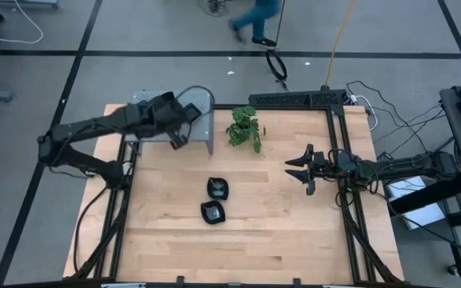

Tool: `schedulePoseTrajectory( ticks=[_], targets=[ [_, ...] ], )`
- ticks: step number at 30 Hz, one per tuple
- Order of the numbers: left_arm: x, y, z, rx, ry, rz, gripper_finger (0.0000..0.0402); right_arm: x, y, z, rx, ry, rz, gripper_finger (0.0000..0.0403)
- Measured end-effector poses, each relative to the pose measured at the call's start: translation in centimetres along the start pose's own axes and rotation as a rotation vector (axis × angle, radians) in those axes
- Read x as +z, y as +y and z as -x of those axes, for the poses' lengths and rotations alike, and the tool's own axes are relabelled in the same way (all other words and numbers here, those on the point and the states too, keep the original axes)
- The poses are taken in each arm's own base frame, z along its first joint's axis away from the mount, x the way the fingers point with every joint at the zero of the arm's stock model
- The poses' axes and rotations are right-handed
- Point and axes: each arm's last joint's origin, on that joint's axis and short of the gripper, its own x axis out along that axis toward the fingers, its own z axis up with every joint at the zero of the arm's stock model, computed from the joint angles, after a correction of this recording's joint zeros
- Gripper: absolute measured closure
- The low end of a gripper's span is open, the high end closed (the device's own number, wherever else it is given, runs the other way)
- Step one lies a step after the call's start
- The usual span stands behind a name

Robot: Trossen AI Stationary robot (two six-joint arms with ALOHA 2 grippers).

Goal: Pick & Place Mini shaped plates
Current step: Stack the black square plate on top of the black square plate on the shelf

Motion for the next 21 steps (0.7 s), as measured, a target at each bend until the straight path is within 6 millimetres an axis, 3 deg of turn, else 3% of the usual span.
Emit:
schedulePoseTrajectory(
  ticks=[4,10,21],
  targets=[
    [-0.3,2.5,-1.0,0.037,0.047,-0.068,0.0397,-0.1,0.0,0.0,-0.002,0.008,0.001,0.0261],
    [-0.8,4.8,-2.4,0.016,0.105,-0.073,0.0391,-0.1,0.0,0.0,-0.002,0.009,0.001,0.0261],
    [-0.8,6.4,-3.8,0.009,0.060,-0.065,0.0396,-0.1,0.0,0.0,-0.002,0.009,0.001,0.0261]
  ],
)
